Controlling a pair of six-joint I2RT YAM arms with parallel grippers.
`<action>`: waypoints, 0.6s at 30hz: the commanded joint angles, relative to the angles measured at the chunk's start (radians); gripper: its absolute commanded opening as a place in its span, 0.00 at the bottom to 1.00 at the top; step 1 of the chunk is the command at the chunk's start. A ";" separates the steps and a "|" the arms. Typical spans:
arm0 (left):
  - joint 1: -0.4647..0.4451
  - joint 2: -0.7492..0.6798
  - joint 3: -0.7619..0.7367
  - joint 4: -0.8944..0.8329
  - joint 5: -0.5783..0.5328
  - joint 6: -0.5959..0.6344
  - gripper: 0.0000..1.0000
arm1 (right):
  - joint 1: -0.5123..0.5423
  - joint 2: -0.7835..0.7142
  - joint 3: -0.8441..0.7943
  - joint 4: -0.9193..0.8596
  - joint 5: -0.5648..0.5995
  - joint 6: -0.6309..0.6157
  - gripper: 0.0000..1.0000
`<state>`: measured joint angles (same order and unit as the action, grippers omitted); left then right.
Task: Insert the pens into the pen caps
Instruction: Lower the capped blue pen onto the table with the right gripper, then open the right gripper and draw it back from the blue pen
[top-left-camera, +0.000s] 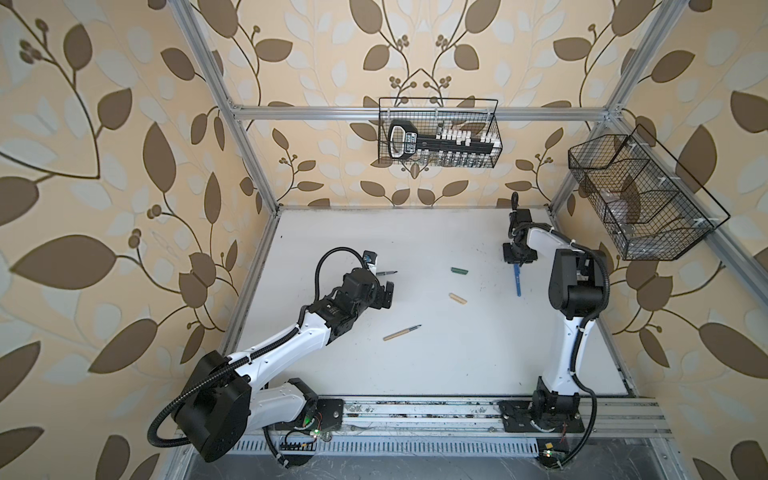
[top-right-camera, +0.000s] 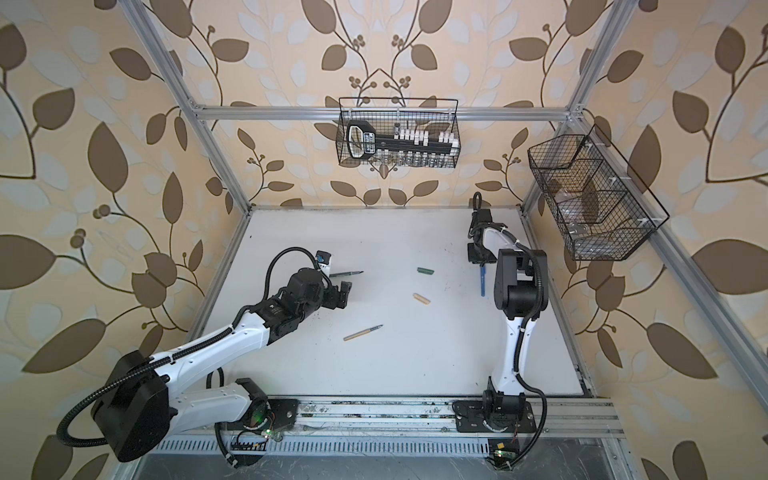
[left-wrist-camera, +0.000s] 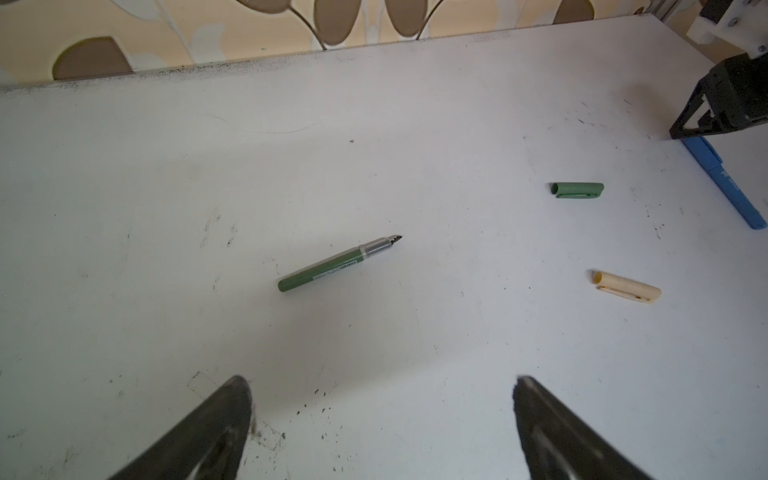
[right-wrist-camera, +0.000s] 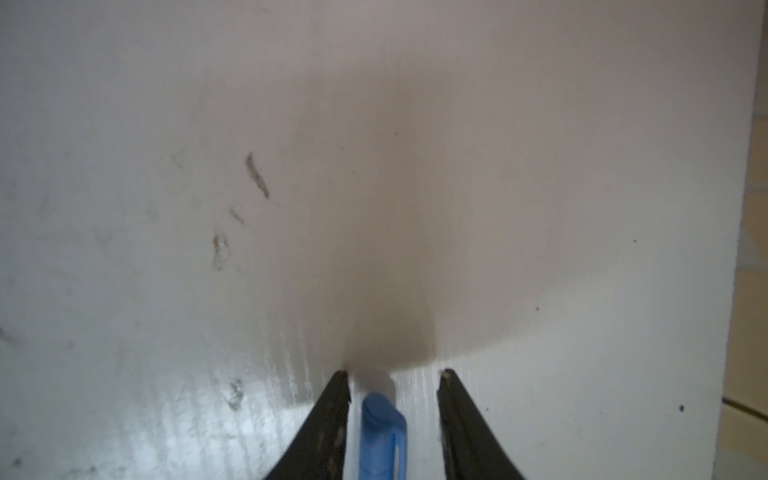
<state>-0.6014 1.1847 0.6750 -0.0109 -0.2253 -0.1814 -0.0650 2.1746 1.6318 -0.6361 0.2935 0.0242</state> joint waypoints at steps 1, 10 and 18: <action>0.005 -0.025 -0.007 0.031 -0.026 0.016 0.99 | 0.023 -0.023 -0.007 0.011 0.008 -0.010 0.44; 0.004 -0.044 0.003 0.013 -0.032 0.001 0.99 | 0.127 -0.209 -0.118 0.096 -0.011 0.012 0.49; 0.005 -0.084 0.091 -0.159 0.100 -0.051 0.99 | 0.296 -0.499 -0.362 0.214 -0.192 0.081 0.52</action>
<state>-0.6010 1.1187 0.6918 -0.0940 -0.2035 -0.2169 0.1932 1.7565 1.3594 -0.4797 0.2321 0.0715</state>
